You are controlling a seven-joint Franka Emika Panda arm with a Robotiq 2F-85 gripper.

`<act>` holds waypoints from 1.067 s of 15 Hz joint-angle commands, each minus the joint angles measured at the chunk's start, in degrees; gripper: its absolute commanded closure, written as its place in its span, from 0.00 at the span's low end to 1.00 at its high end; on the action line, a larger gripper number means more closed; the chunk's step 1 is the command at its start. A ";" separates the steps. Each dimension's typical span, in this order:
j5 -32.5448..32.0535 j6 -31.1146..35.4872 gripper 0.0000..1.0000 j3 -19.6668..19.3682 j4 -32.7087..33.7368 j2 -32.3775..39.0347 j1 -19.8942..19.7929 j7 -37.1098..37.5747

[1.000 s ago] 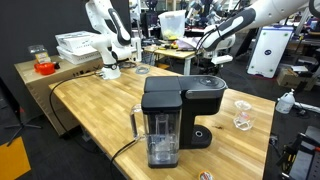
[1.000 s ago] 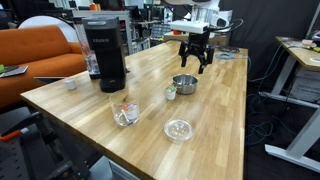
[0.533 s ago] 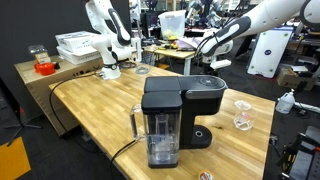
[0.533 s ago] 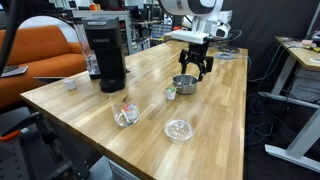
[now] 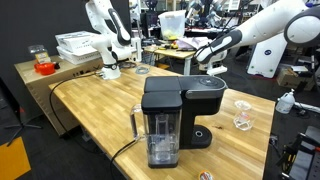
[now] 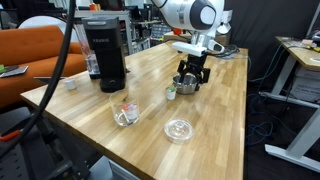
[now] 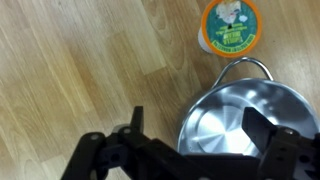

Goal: Move the silver pot to the left.

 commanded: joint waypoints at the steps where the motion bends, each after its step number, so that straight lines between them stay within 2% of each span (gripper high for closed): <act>1: -0.70 -5.52 0.00 0.01 6.67 3.58 -0.87 1.16; 4: -0.78 -7.52 0.03 -0.61 9.50 5.42 -1.56 1.83; 5: -0.74 -8.36 0.21 -0.73 10.28 5.97 -1.88 1.91; 8: -0.62 -10.19 0.36 -0.73 12.29 7.44 -2.73 1.85; 15: -0.73 -13.70 0.86 -0.38 16.39 9.78 -2.75 1.68; 16: -0.77 -14.24 0.91 -0.35 16.83 9.96 -2.70 1.63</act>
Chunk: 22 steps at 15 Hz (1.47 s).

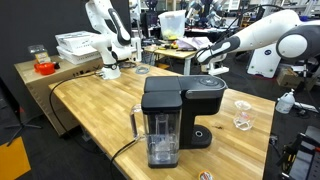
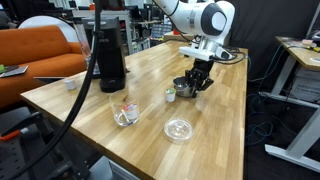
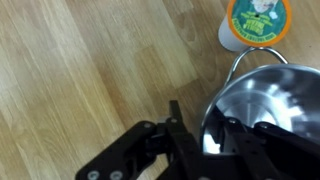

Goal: Move the silver pot to the left.

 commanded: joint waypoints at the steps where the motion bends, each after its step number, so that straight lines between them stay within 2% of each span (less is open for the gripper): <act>1: -0.70 -3.48 0.98 0.63 4.27 2.06 -0.30 0.51; 4: -0.16 -4.00 1.00 -0.01 4.42 2.12 0.31 0.22; 10: 0.21 -5.35 0.99 0.35 6.18 2.40 0.54 0.10; 15: 0.12 -6.08 0.99 1.98 9.02 3.61 0.46 0.88; 22: 2.65 -7.04 0.99 2.70 10.59 3.38 1.66 11.65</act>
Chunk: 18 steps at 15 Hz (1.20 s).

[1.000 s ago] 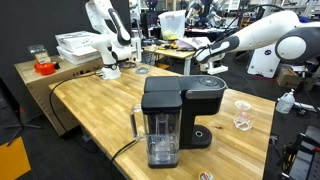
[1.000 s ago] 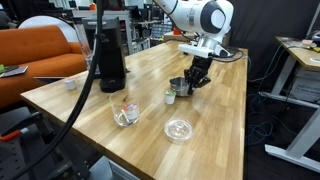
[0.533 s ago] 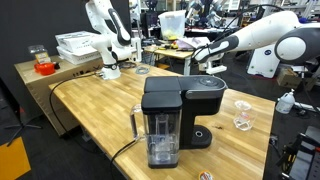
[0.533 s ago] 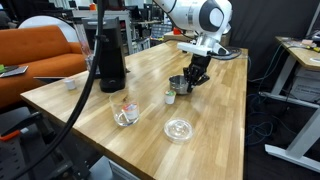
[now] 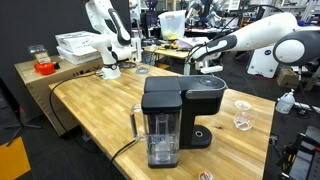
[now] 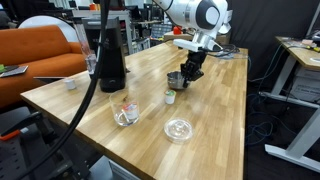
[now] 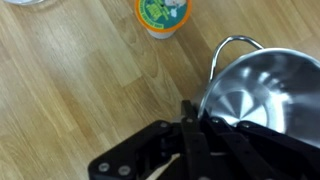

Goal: Move the silver pot to the left.

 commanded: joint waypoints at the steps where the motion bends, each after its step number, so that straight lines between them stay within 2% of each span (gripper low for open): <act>1: 1.16 -1.68 0.99 0.30 2.49 0.27 0.36 4.70; 9: 1.64 -2.37 0.99 0.52 -0.82 -2.55 1.17 17.18; 18: 0.98 -0.91 0.99 2.61 -4.84 -5.75 1.02 10.89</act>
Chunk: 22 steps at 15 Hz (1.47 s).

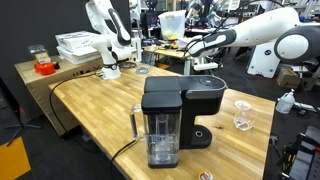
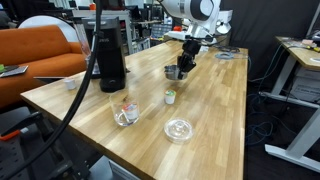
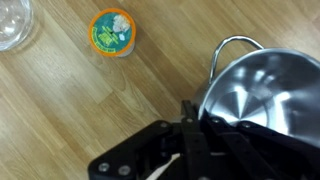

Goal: Move the silver pot to the left.

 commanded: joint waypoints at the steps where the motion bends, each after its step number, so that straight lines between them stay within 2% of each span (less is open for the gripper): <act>1: 0.66 0.24 0.99 0.91 -5.18 -3.79 -0.65 -2.35; 11: 1.97 -1.97 0.99 1.25 -12.46 -9.85 -1.34 -1.62; 17: 1.98 -0.94 0.99 0.70 -17.27 -12.94 -1.29 -1.62; 18: 1.86 -1.98 0.95 -0.97 -12.76 -9.93 -0.06 -1.88; 22: 1.88 -1.94 0.95 -1.00 -13.85 -10.40 -0.03 -1.89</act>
